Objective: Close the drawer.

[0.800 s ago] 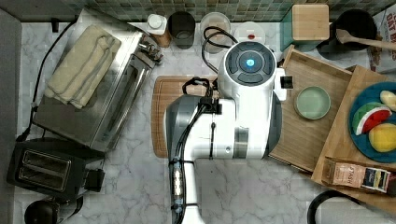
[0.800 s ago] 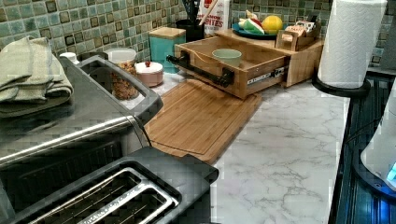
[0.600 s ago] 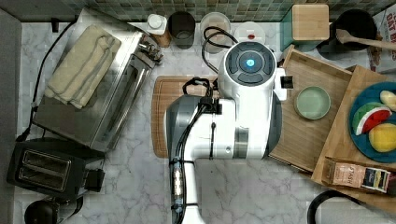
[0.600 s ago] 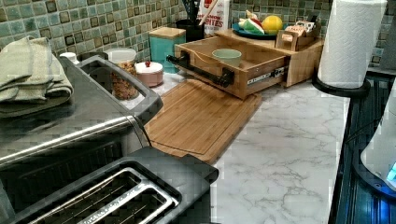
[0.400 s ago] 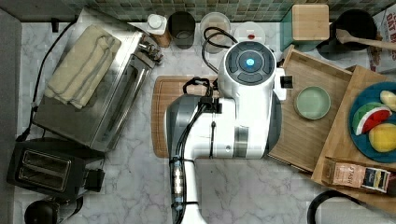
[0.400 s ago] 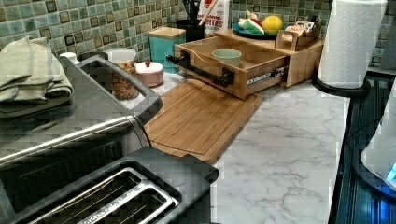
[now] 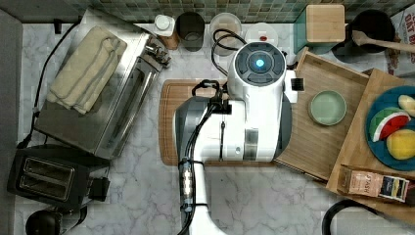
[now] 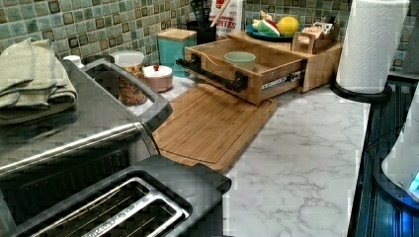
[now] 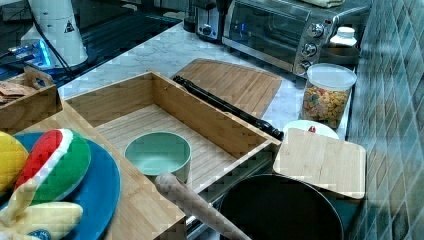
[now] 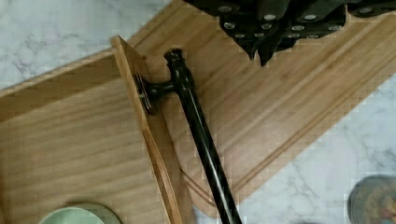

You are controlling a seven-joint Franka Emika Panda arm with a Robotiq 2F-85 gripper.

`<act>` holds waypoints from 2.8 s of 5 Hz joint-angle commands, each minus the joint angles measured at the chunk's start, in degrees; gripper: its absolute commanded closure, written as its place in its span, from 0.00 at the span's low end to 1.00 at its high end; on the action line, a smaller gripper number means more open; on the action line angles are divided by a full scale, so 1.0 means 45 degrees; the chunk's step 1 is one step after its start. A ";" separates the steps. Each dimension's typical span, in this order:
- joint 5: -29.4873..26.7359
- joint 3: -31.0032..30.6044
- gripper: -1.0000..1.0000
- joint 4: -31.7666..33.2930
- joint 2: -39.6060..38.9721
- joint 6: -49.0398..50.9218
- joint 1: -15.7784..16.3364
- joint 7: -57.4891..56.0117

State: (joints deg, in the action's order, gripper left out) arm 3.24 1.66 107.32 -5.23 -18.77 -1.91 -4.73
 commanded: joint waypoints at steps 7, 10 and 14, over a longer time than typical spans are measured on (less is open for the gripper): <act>0.1956 -0.0163 1.00 -0.1945 -0.3789 -0.3564 0.0339 -0.1460; 0.3272 -0.0178 1.00 -0.2961 -0.4934 -0.3442 0.0145 -0.2144; 0.1396 0.0178 1.00 -0.1672 -0.4270 -0.3516 -0.1049 -0.4155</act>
State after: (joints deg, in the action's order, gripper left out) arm 10.51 1.16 102.79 -27.67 -34.94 -2.63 -21.88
